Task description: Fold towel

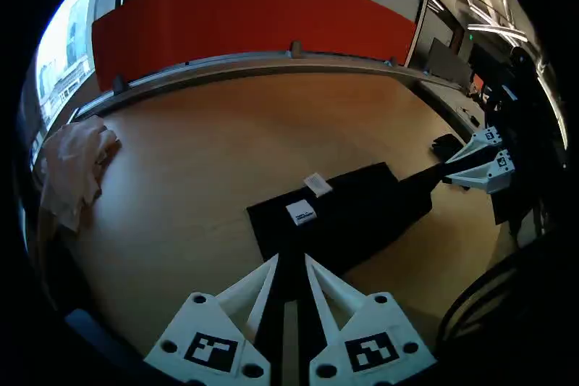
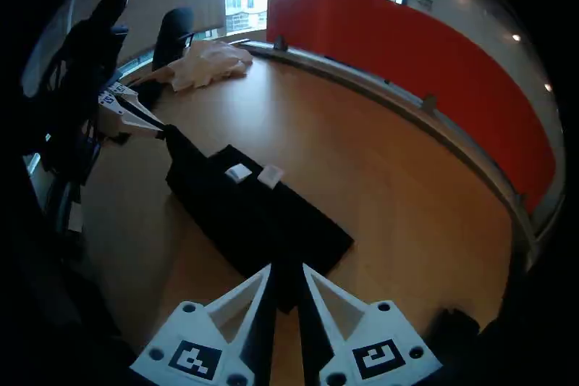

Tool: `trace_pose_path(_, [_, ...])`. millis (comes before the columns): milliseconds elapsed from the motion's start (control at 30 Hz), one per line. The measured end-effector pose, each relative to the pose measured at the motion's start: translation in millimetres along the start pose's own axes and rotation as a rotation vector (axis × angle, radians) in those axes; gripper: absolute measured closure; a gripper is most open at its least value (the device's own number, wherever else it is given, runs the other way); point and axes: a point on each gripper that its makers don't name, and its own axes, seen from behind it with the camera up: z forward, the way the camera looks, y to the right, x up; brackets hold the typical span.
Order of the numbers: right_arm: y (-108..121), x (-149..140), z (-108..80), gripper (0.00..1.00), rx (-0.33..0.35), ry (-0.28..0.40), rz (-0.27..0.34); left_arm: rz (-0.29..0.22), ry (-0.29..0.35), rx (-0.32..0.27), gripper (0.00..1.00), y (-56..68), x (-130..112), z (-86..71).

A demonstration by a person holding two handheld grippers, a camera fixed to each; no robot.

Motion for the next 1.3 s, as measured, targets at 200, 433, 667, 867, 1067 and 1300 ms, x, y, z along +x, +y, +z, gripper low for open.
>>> trace_pose_path(200, [5, -8, 11.9, 0.84, 0.006, -0.026, 0.005, 0.009, -0.023, 0.004, 0.91, -4.0, -8, 15.8])
trace_pose_path(433, [11, -19, 29.5, 0.84, 0.014, -0.059, 0.014, 0.023, -0.04, 0.012, 0.91, -10.2, -13, 37.6])
trace_pose_path(667, [19, -27, 43.8, 0.83, 0.011, -0.08, 0.034, 0.026, -0.051, 0.016, 0.91, -13.7, -14, 54.7])
trace_pose_path(867, [27, -35, 55.0, 0.76, -0.017, -0.097, 0.043, 0.045, -0.064, 0.03, 0.86, -18.1, -18, 70.0])
trace_pose_path(1067, [34, -40, 64.7, 0.66, -0.044, -0.108, 0.048, 0.056, -0.071, 0.051, 0.78, -22.9, -22, 80.9])
trace_pose_path(1300, [41, -41, 71.8, 0.61, -0.06, -0.111, 0.06, 0.059, -0.072, 0.058, 0.77, -26.1, -20, 85.3])
